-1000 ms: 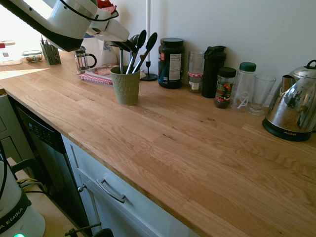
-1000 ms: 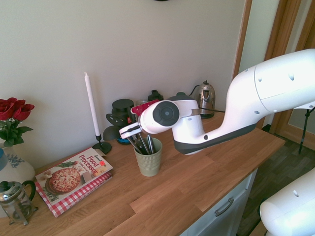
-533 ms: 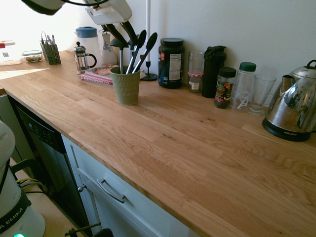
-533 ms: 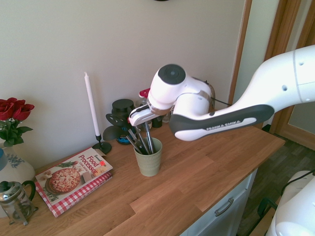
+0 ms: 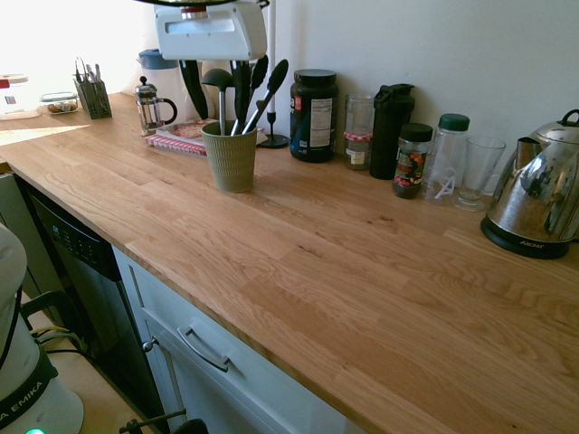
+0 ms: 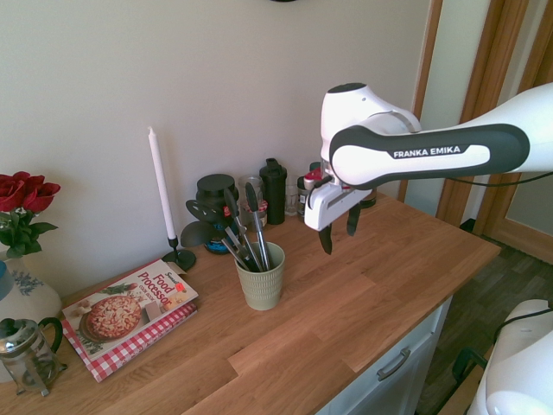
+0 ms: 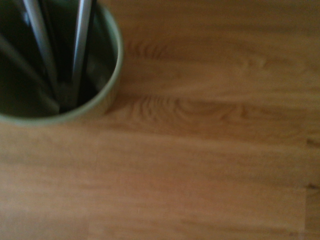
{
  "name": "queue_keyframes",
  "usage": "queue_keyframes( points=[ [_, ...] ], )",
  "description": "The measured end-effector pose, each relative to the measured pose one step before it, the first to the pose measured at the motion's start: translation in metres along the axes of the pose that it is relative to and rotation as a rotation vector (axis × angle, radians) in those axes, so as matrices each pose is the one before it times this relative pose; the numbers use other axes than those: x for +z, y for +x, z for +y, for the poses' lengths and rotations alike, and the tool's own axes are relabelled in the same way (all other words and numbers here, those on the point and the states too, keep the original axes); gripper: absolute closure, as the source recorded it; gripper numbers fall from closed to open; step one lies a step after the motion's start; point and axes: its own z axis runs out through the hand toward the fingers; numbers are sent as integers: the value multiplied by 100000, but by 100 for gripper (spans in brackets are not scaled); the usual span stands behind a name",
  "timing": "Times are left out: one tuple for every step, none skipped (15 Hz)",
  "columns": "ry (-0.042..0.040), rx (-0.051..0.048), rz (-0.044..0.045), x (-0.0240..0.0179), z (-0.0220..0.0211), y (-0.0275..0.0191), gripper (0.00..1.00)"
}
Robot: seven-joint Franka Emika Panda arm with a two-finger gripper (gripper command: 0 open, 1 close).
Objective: Put the tongs back in the holder
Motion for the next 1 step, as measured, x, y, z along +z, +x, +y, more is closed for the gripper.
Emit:
queue_keyframes(
  points=[
    [-1471, -950, -977, 696, 228, -373, 0]
  ],
)
